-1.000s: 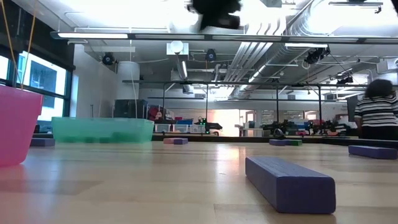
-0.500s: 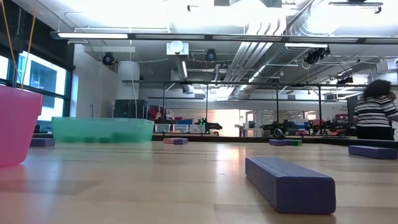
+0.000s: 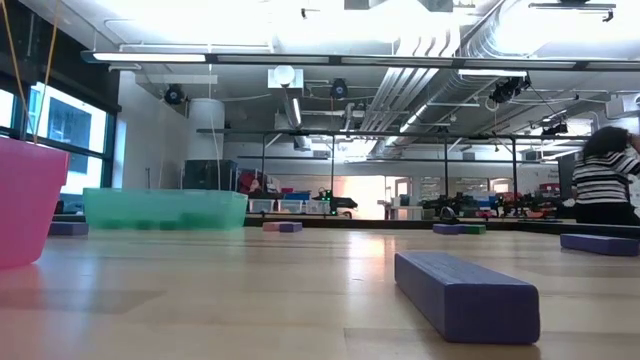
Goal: Sort blocks
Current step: Adjust the yellow bin, then put the pink block into the pink bin
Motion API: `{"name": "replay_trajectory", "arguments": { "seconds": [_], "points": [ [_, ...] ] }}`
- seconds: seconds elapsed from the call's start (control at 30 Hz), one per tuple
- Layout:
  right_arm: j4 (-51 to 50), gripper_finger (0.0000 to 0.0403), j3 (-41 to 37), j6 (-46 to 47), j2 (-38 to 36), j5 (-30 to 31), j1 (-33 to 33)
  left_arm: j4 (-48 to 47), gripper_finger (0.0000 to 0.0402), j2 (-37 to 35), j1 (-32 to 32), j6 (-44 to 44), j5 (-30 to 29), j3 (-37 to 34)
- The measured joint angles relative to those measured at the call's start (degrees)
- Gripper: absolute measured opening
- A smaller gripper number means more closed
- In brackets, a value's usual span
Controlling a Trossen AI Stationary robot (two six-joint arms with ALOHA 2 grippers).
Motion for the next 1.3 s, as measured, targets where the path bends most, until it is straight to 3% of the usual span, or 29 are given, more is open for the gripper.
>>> {"name": "replay_trajectory", "arguments": {
  "seconds": [0.33, 0.93, 1.3],
  "points": [
    [9.6, 0.0, 0.0, -4.9, 7.4, -3.8, -4.2, -0.1, 0.0257, 0.0, 0.0, 0.2, 0.0, 0.0],
    [3.6, 0.0, 0.1, -6.8, 7.7, 5.7, -9.9, 0.0, 0.0257, 0.0, 0.0, 1.8, 0.0, 0.0],
    [-1.6, 0.0, 3.8, -11.5, 7.5, 6.0, -10.7, 0.0, 0.0257, 0.0, 0.0, 1.8, 0.0, 0.0]
  ]
}}
